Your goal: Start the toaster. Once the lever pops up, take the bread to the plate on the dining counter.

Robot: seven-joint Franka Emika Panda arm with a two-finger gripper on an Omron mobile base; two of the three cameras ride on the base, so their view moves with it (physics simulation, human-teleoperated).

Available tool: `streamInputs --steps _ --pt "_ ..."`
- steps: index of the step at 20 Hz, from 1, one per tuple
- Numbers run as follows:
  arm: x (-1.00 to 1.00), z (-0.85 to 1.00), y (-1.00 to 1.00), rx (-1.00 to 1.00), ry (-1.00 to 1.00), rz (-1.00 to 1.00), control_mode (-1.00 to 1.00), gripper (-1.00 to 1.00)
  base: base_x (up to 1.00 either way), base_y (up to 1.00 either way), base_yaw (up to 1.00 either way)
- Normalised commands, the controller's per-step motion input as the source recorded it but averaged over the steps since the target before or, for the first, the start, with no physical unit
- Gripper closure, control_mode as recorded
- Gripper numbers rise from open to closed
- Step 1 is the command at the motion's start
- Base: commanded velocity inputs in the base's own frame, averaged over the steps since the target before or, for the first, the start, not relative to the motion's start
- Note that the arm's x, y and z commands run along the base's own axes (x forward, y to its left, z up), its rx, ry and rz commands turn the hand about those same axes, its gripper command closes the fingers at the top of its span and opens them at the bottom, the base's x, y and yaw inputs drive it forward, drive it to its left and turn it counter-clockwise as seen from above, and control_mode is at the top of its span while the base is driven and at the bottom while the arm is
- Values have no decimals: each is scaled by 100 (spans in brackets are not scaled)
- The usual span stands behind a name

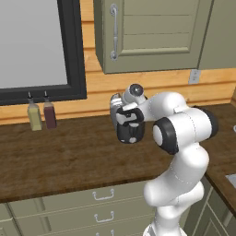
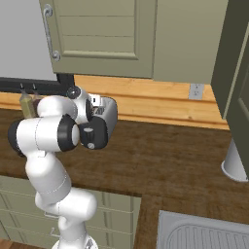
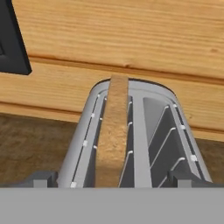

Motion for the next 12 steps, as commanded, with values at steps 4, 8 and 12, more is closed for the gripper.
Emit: streamInputs --steps 4,8,12 --pt "11 -16 1 0 0 0 -100 -100 0 0 0" --pt "12 -19 0 0 0 0 -100 -100 0 0 0" --pt "13 -27 0 0 0 0 -100 -100 0 0 0"
